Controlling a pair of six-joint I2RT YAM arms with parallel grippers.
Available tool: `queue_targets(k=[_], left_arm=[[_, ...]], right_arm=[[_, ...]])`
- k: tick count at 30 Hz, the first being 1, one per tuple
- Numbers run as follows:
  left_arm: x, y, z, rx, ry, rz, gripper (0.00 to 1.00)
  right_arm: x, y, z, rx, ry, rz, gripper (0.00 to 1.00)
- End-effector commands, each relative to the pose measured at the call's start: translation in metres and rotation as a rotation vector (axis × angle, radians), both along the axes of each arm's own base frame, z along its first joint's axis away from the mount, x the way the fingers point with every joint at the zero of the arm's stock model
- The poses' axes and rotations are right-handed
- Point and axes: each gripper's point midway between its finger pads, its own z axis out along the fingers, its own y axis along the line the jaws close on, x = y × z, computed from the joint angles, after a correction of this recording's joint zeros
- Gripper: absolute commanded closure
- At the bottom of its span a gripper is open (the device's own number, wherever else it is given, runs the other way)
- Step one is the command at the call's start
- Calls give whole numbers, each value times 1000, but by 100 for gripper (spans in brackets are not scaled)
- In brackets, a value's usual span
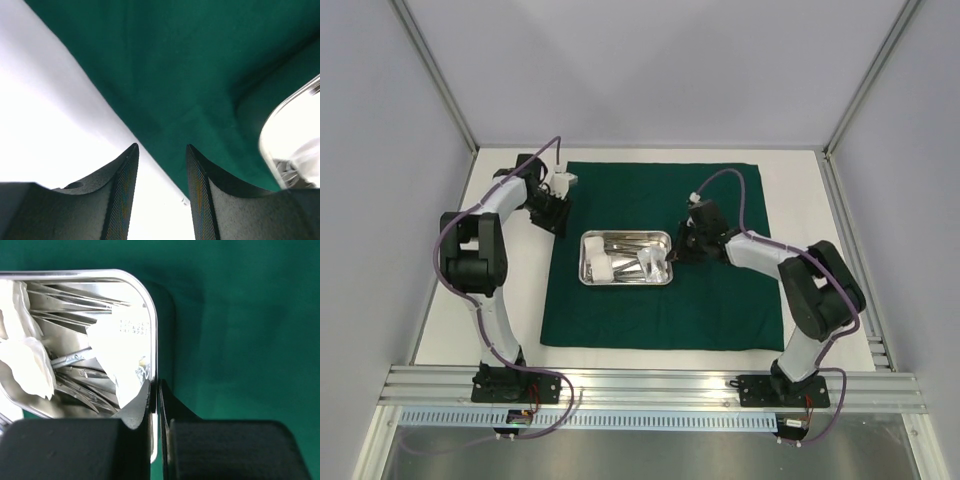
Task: Prepare the surgical pack
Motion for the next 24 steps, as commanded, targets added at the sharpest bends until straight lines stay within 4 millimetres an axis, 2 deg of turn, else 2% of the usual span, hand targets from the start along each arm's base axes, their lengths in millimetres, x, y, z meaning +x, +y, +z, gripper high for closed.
queue_targets(k=[1, 3, 4, 6, 7, 8, 13, 21, 24], left_arm=[[-1, -3, -13, 18, 16, 29, 49], [-2, -1, -19, 27, 31, 34, 49], [-3, -1, -22, 29, 38, 38, 49], [-5, -1, -26, 29, 52, 42, 49], [-5, -1, -28, 29, 57, 43, 49], [-6, -1, -28, 28, 61, 43, 49], [-8, -2, -32, 28, 74, 42, 49], [-11, -3, -36, 17, 92, 34, 49], [-12, -5, -35, 8, 96, 29, 49]], right_arm=[[-6, -29, -7, 58, 75, -217, 99], [-8, -36, -7, 66, 68, -261, 100], [-8, -37, 1, 83, 60, -288, 100], [-16, -44, -4, 82, 75, -330, 99], [-16, -45, 3, 104, 63, -348, 99], [-25, -48, -5, 116, 96, -383, 99], [-39, -49, -6, 163, 127, -464, 100], [-63, -32, 4, 207, 166, -521, 97], [-75, -28, -4, 233, 204, -544, 96]])
